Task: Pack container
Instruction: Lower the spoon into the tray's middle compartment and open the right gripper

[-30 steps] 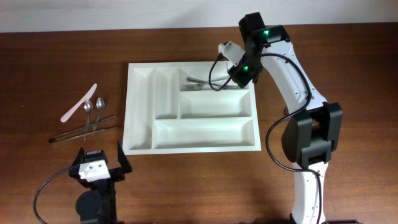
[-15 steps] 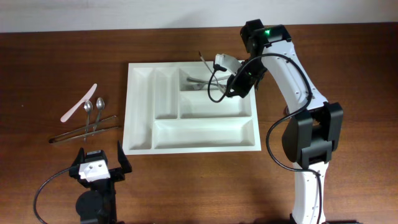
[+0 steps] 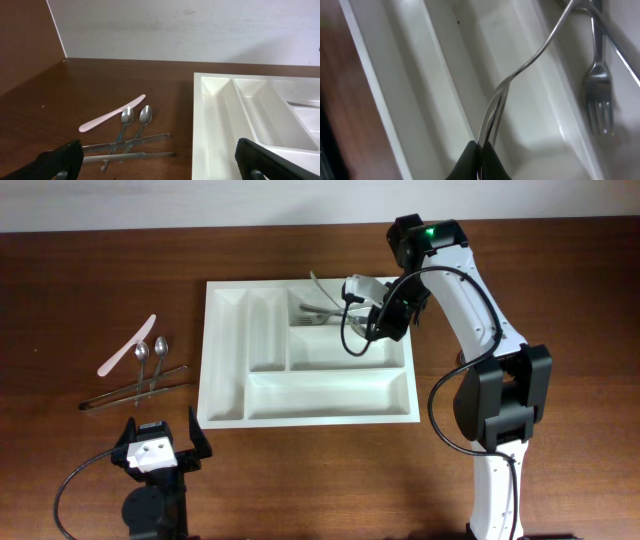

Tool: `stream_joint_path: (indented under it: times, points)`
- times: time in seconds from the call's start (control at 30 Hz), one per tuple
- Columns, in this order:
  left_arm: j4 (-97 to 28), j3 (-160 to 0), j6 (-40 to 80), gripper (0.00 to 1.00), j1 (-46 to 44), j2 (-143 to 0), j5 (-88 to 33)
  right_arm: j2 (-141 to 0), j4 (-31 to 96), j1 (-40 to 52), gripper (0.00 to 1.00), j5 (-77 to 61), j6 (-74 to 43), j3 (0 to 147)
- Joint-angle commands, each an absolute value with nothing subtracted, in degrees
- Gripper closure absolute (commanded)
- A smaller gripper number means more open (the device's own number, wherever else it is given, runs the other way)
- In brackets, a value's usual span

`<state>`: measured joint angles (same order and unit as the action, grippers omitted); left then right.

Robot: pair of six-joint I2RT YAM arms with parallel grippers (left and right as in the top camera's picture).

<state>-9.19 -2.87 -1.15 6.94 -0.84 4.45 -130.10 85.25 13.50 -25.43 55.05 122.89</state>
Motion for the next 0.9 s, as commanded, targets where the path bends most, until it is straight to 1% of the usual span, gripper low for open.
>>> stream_joint_path:
  times: [0.0,0.17,0.7,0.87]
  points:
    - [-9.06,-2.59,-2.26,0.01,7.31,-0.67,3.81,-128.03,85.27,13.37,0.96,-23.53,63.31,123.63]
    - [-9.06,-2.59,-2.24,0.01,7.31,-0.67,3.81,-130.04,85.38,13.32,0.96,-21.76,68.4,123.52]
    - [-9.06,-2.59,-2.24,0.01,7.31,-0.67,3.81,-135.41,85.93,10.39,0.96,-21.96,68.86,122.08]
    - [-9.06,-2.59,-2.24,0.01,7.31,-0.67,3.81,-135.83,86.19,10.11,0.96,-23.88,71.22,120.44]
